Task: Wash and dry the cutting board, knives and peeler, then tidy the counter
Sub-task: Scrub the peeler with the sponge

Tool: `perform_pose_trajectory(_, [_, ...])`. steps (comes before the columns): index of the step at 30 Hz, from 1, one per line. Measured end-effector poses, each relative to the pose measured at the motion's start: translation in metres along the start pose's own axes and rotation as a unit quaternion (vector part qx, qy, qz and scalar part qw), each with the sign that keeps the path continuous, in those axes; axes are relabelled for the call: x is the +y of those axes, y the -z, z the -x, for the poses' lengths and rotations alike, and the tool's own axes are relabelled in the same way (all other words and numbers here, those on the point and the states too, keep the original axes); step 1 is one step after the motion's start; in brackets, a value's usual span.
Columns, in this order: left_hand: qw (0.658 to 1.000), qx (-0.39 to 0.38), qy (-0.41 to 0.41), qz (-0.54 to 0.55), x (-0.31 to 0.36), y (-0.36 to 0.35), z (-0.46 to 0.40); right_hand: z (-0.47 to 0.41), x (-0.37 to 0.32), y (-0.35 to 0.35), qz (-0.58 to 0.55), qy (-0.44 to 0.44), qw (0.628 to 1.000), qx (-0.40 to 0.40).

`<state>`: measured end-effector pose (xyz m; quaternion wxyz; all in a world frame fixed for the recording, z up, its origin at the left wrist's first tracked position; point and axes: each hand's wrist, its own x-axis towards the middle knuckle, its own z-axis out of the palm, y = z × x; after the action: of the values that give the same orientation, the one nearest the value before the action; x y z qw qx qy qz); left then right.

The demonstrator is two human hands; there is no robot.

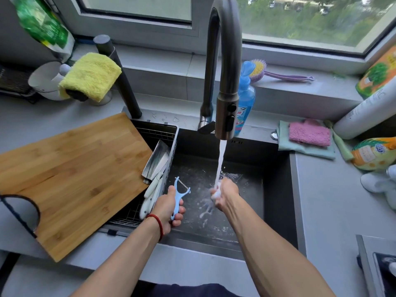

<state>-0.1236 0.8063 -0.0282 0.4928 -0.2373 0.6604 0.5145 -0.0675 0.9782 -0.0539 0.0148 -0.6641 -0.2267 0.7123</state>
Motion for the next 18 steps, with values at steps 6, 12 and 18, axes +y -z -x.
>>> perform_pose_trajectory(6, [1.000,0.001,-0.010,0.002,0.001,0.007,0.004,-0.003,-0.002,0.012,-0.030,0.007,0.994,-0.108])
perform_pose_trajectory(12, [0.998,-0.019,-0.029,0.048,0.007,0.022,0.006,0.005,0.007,0.010,-0.006,-0.016,0.982,-0.190])
perform_pose_trajectory(18, [0.995,0.021,-0.096,0.028,0.021,0.052,-0.006,0.020,0.014,-0.010,-0.010,0.001,0.988,-0.152])
